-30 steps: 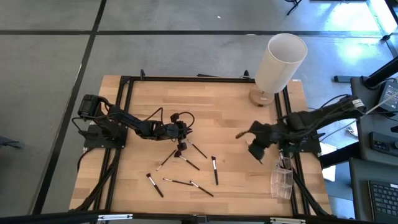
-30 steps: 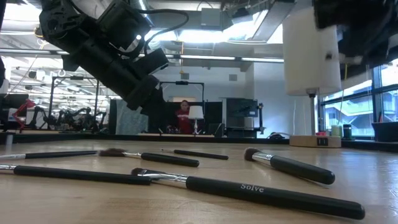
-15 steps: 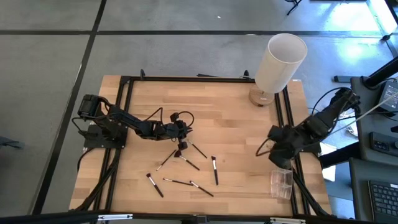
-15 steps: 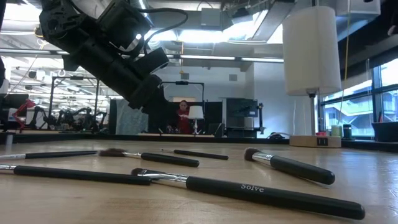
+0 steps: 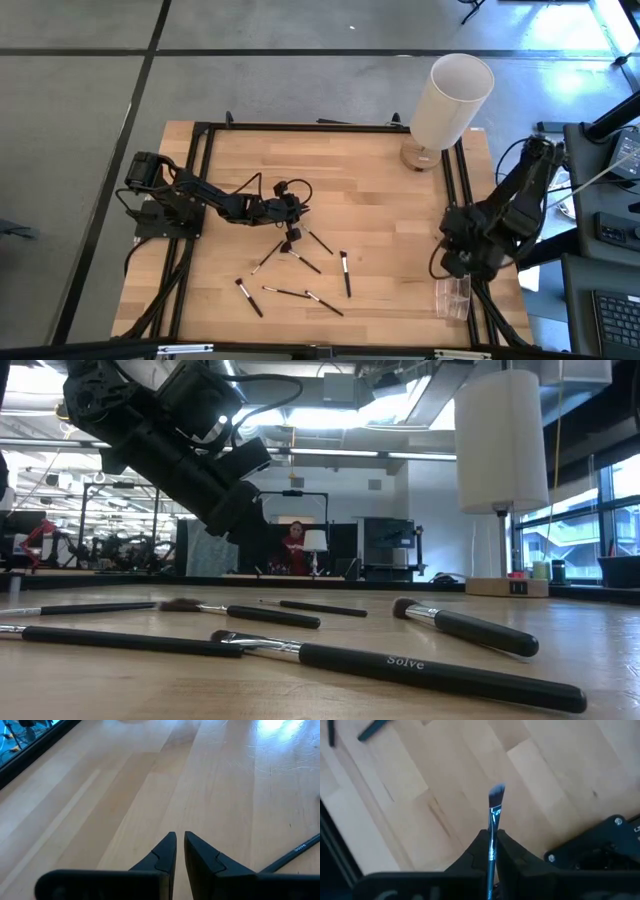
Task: Put items in baskets/containers
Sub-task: Put the foundation brush into the left section of the transparent organizer, then adjust the transparent organizer
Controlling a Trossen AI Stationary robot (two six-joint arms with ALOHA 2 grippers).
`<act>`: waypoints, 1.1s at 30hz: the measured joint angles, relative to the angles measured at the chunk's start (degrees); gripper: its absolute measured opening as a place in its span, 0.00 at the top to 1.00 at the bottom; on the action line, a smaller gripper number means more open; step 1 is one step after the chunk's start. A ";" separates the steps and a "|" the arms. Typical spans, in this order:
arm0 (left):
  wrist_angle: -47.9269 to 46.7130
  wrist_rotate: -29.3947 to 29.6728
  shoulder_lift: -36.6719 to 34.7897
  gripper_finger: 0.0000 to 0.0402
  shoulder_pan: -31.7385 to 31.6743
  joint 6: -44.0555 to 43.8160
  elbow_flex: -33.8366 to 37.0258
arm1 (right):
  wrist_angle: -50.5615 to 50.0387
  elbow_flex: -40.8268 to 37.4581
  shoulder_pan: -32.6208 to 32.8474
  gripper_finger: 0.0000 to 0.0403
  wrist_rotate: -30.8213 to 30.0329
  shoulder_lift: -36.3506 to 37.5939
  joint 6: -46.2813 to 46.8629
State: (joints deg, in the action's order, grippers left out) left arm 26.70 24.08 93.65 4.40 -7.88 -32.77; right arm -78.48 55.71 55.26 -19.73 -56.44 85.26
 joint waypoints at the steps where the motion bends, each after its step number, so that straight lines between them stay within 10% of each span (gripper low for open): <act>1: -0.02 0.00 0.00 0.92 0.00 -0.21 0.00 | -0.04 -0.31 1.24 0.95 -0.43 -0.52 1.07; 19: 0.09 0.37 0.00 0.92 0.00 -0.40 0.00 | 2.45 -4.38 15.02 0.93 -5.01 -11.34 9.28; 33: 0.44 1.12 0.00 0.92 0.00 -0.53 0.00 | 2.40 -4.38 19.76 0.84 5.50 -14.34 16.21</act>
State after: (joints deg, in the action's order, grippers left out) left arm 27.14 25.20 93.65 4.40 -8.40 -32.77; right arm -76.08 51.33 75.02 -14.23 -70.78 101.47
